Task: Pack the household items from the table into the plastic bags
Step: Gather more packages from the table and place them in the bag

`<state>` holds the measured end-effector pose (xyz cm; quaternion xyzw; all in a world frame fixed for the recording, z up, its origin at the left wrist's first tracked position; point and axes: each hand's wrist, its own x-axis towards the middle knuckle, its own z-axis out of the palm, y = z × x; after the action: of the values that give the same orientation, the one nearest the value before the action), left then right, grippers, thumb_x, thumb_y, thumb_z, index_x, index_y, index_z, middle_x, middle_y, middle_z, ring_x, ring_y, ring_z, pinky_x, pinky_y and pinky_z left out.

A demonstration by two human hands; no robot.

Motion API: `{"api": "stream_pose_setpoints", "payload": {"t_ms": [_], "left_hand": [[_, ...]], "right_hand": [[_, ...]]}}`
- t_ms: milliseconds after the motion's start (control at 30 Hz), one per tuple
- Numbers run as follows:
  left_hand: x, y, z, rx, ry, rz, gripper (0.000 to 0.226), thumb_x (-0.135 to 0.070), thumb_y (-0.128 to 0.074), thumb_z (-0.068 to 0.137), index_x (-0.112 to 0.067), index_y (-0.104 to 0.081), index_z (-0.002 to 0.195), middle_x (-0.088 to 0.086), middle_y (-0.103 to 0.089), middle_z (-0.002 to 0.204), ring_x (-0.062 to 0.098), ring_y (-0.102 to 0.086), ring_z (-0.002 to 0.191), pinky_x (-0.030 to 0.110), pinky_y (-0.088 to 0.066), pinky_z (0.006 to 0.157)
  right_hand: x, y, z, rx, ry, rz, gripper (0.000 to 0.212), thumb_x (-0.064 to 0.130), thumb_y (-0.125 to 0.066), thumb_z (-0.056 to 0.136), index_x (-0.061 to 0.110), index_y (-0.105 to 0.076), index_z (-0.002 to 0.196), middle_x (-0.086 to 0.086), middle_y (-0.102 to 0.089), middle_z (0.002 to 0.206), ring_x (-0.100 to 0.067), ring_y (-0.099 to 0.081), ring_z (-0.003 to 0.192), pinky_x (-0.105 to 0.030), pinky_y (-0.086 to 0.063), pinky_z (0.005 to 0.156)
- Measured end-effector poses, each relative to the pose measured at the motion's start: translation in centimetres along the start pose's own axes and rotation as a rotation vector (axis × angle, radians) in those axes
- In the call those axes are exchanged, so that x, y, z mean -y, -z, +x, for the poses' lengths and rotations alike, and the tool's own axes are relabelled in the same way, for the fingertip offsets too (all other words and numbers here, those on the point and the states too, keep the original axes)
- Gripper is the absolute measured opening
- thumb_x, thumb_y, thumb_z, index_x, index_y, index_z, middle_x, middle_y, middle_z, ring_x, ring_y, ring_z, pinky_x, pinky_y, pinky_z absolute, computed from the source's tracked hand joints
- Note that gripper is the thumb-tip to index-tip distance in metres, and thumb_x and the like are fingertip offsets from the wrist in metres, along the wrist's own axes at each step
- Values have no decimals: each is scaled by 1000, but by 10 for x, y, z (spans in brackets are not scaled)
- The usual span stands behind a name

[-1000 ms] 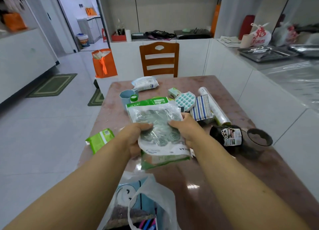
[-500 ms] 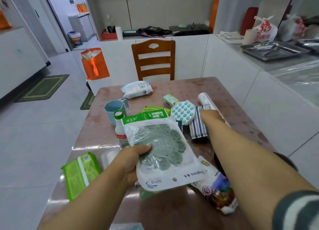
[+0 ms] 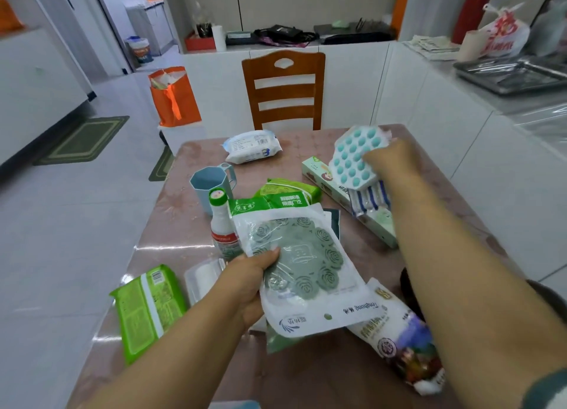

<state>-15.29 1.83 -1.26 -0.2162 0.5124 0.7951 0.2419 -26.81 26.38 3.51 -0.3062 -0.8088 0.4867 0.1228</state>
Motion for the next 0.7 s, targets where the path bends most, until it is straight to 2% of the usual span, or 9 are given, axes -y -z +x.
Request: {"api": "stream_pose_setpoints", "payload": {"t_ms": [67,167,233,300,400,500,567,633,700], "left_hand": [[1,-4,-8,-36,-26,9,19,-10,-51,96,-4,-63,109,19,-75,84,33,-72,73,49,-59,66],[-2,-13,-19,-75,-40,22,24,-23,-47,99,-6,-63,104,15,-76,77,31,-71,74,45,-56,68],[-7,-20,-35,-53,-50,24,28,-29,-44,100,-8,-64,98,11,-75,68,26,-71,64,42,-54,62],[-12,-26,-55,-35,-82,35,31,-29,-41,101,-7,-62,93,4,-71,61,18,-68,56,36,-54,51],[-19,-27,-87,19,-150,111,32,-29,-40,101,-11,-56,81,1,-67,51,9,-67,59,27,-51,36],[-30,-17,-118,14,-194,221,29,-31,-43,101,-13,-57,84,0,-64,42,6,-64,43,22,-46,30],[-38,-6,-139,11,-210,250,27,-32,-43,101,-14,-61,96,5,-71,56,13,-70,54,27,-55,41],[-44,13,-155,34,-296,293,24,-33,-43,101,-24,-65,97,15,-75,92,30,-73,84,45,-60,73],[-45,35,-171,-15,-346,419,36,-44,-42,99,-18,-67,95,19,-71,105,35,-69,95,50,-56,85]], "right_hand": [[14,38,-27,89,-11,322,39,8,-70,75,8,-62,113,-7,-71,100,-26,-72,86,-41,-58,79],[10,63,-77,443,-185,691,27,-1,-59,84,7,-61,110,-13,-74,98,-26,-74,80,-39,-60,69],[-12,51,-115,577,-276,647,30,4,-59,86,7,-60,116,-12,-74,99,-25,-72,84,-37,-59,71],[-31,38,-150,605,-320,592,34,14,-65,87,8,-60,120,-9,-76,93,-24,-72,81,-38,-59,72],[-41,35,-179,647,-371,771,30,14,-65,85,9,-61,115,-9,-76,84,-22,-73,68,-35,-60,55],[-33,42,-201,762,-401,919,39,9,-68,69,7,-63,108,-13,-76,86,-25,-74,69,-37,-60,54],[-29,40,-217,849,-392,932,64,8,-80,53,8,-63,114,-16,-74,100,-30,-73,78,-43,-59,61],[-26,36,-235,883,-390,952,87,4,-87,39,10,-62,122,-16,-71,112,-32,-72,87,-49,-58,67],[-22,36,-249,823,-354,960,73,3,-78,53,11,-61,123,-15,-72,109,-30,-73,84,-46,-59,62]]}}
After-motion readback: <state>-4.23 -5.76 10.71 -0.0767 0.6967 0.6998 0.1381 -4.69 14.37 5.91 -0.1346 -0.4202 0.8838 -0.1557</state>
